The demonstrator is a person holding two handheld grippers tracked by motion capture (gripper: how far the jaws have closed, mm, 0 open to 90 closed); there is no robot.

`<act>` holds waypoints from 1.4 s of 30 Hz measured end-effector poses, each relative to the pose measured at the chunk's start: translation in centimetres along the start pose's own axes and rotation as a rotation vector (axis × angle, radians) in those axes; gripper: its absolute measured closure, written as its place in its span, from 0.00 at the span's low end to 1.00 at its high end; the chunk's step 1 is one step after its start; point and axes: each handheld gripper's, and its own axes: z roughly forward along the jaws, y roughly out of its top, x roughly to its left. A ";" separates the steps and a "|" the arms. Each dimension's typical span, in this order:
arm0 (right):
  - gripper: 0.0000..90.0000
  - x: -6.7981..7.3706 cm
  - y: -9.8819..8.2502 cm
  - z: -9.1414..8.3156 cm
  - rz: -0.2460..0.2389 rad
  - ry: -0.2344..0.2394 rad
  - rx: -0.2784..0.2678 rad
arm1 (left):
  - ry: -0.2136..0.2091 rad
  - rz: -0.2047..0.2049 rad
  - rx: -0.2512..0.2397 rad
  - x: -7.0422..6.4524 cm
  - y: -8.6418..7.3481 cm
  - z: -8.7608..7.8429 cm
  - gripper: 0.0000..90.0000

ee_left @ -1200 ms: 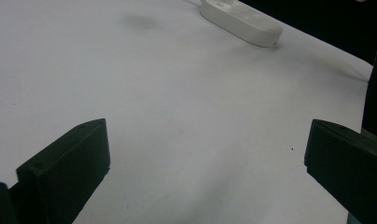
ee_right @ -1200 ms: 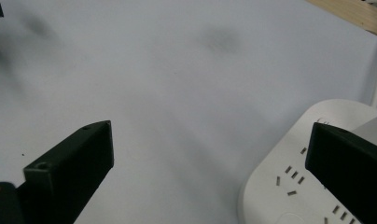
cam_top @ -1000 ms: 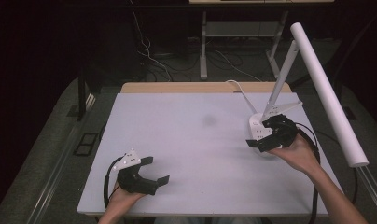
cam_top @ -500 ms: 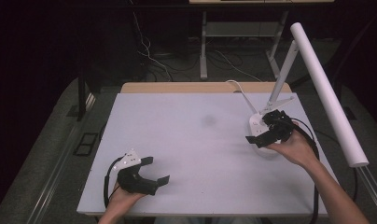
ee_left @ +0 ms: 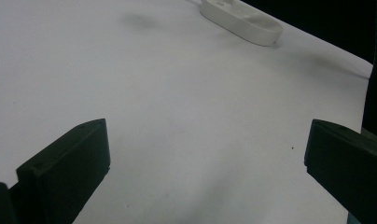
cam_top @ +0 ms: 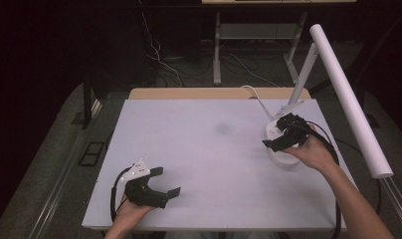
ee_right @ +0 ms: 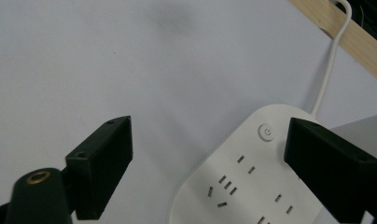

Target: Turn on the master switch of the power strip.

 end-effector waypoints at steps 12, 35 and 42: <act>0.51 -0.6 0.6 0.1 -0.037 -0.041 0.015 | 0.000 0.001 0.003 0.0 0.0 0.0 0.00; 0.99 -1.9 1.5 2.4 -0.055 -0.158 0.068 | 0.000 0.003 0.001 0.1 0.0 0.0 0.00; 0.99 -2.3 1.5 3.4 -0.051 -0.168 0.085 | 0.000 0.004 0.001 0.1 0.0 0.0 0.00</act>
